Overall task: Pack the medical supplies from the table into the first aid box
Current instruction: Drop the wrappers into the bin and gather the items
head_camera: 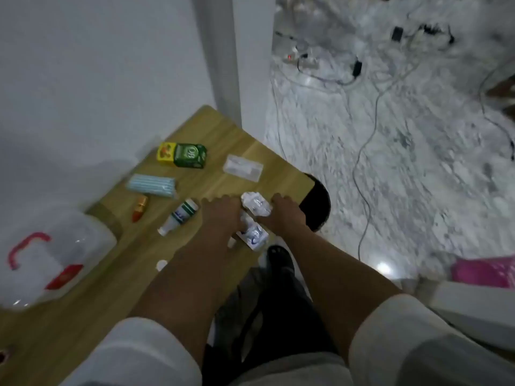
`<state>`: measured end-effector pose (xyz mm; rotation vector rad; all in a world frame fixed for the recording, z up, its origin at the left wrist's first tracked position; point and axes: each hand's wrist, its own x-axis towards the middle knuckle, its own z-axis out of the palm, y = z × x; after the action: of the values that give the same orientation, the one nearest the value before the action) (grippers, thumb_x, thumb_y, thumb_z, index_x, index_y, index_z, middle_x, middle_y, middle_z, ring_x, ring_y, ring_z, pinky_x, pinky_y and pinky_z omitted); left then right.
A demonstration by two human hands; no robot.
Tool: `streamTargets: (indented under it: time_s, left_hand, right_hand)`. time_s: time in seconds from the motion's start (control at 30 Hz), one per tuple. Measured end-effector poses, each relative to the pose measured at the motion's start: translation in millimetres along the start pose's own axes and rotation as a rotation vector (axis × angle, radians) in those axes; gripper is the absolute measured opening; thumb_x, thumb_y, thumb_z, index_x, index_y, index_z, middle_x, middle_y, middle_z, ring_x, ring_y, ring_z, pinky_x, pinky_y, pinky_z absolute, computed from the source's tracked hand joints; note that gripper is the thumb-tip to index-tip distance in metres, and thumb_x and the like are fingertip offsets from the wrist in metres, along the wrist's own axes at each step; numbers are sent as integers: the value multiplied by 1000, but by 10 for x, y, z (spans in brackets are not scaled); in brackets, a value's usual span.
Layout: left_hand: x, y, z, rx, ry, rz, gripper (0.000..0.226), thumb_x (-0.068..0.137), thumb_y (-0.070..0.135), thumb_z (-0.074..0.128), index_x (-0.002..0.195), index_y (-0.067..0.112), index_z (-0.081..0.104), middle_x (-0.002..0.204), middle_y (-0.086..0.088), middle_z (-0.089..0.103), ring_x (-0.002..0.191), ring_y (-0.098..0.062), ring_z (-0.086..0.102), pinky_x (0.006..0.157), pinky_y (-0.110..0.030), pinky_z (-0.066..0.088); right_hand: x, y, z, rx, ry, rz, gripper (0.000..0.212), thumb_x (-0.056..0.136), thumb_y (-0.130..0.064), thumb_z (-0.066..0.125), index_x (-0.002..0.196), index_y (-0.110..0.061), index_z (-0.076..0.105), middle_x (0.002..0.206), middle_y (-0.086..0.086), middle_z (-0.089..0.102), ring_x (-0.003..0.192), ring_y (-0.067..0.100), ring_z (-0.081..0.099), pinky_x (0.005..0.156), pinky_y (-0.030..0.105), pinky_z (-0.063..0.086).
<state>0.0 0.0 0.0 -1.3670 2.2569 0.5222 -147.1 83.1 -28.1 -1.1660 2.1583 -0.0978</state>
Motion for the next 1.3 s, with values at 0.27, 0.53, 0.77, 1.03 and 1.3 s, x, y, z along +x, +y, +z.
streamTargets:
  time_s: [0.27,0.53,0.77,1.03,1.3]
  left_hand:
    - [234,94,71,157,-3,44,75,67,40,88,132,28,52,126,-2,63,116,-31,62,94,-44,43]
    - [203,377,-167,-278,113,142,13,94,25,60,97,14,66,106,-11,69,100,-32,66,69,-33,42]
    - [360,1507,-660,-279,214,335,18,94,16,53,100,18,69,98,-2,69,89,-26,64,65,-30,39]
    - [1084,2378,-471,119,181,393,19,92,6,51,100,15,66,96,-6,68,91,-29,69,68,-30,40]
    - [1306,2241,-474,298,223,396,30,95,26,55,123,17,62,119,-6,60,113,-30,54,89,-43,42]
  right_hand:
    - [155,162,17,187,30,70,51,79,-42,82,115,-17,54,112,8,65,100,32,64,79,41,56]
    - [-180,752,-402,609,246,261,27,83,-15,77,82,10,68,79,27,68,75,39,66,65,43,50]
    - [-322,1383,-838,778,390,500,24,75,-10,70,96,-10,80,82,6,73,84,32,74,80,48,62]
    - [357,1742,-863,688,288,551,17,86,-6,65,72,3,67,64,12,59,60,22,57,46,24,39]
    - [627,1701,-920,523,172,499,36,88,-1,59,59,-9,37,60,3,39,51,15,37,43,24,24]
